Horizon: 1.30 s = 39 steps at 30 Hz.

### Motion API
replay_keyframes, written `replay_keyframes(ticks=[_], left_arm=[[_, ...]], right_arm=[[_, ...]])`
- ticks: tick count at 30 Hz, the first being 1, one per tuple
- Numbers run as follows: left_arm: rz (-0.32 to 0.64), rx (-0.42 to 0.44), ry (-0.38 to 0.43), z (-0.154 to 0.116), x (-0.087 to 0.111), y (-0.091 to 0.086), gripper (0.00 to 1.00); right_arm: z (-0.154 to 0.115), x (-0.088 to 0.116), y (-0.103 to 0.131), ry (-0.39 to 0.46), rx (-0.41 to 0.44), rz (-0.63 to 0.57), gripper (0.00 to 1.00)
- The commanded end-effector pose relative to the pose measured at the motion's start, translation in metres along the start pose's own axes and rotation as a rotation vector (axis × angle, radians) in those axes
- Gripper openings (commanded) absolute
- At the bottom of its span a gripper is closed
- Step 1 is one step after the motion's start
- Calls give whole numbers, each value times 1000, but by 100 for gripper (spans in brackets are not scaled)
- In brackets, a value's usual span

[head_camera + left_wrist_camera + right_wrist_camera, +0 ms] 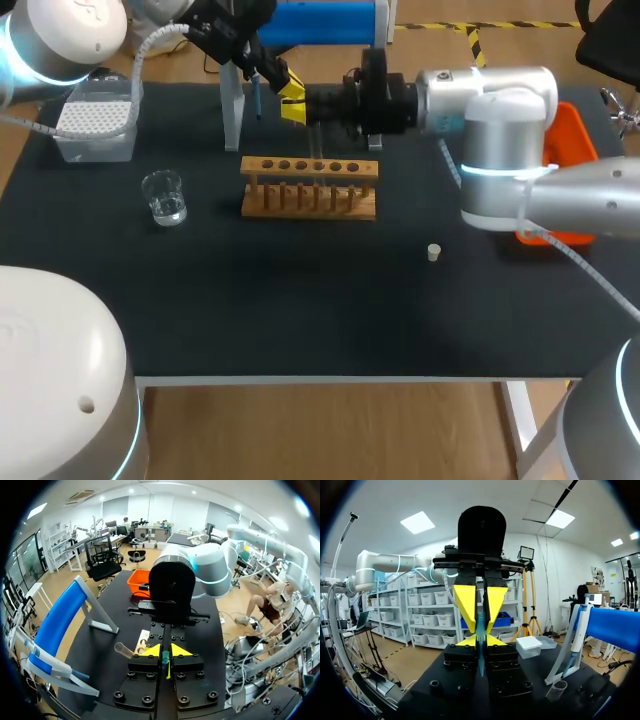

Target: Invert the test tube, pick up the pipette, mount the tip to pipette, aspirate from beaker and dispense into the tube, eject the tip, return the pipette, and cap with the stopper.

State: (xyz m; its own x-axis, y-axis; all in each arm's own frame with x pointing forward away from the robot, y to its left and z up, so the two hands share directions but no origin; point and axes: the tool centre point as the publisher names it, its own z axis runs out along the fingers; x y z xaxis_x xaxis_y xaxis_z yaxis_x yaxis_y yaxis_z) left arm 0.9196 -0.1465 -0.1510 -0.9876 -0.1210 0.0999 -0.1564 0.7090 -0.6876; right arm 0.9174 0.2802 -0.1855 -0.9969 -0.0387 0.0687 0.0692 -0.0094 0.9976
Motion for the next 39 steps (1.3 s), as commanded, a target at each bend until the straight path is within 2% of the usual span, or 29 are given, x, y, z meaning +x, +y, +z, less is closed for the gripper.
replay_keyframes(ticks=[1, 2, 3, 7, 12, 24, 30, 39], left_arm=[[-2, -5, 4, -1, 2, -1, 0], [-2, -5, 4, -1, 2, -1, 93], [-2, -5, 4, -1, 2, -1, 100], [-2, -5, 4, -1, 2, -1, 100], [-2, -5, 4, -1, 2, -1, 100], [-2, -5, 4, -1, 2, -1, 100], [-2, -5, 4, -1, 2, -1, 100], [-2, -5, 4, -1, 2, -1, 100]], right_arm=[[-3, 0, 1, -5, -2, 0, 0], [-4, 1, 1, -6, -3, -1, 0], [-5, 1, 1, -7, -3, 1, 0], [-18, 7, -3, -22, -5, 5, 0], [-46, 23, -11, -35, -2, 10, 0], [-141, 77, -30, -69, 36, -5, 0], [-184, 97, -38, -81, 29, -20, 0], [-222, 116, -59, -75, 28, -40, 0]])
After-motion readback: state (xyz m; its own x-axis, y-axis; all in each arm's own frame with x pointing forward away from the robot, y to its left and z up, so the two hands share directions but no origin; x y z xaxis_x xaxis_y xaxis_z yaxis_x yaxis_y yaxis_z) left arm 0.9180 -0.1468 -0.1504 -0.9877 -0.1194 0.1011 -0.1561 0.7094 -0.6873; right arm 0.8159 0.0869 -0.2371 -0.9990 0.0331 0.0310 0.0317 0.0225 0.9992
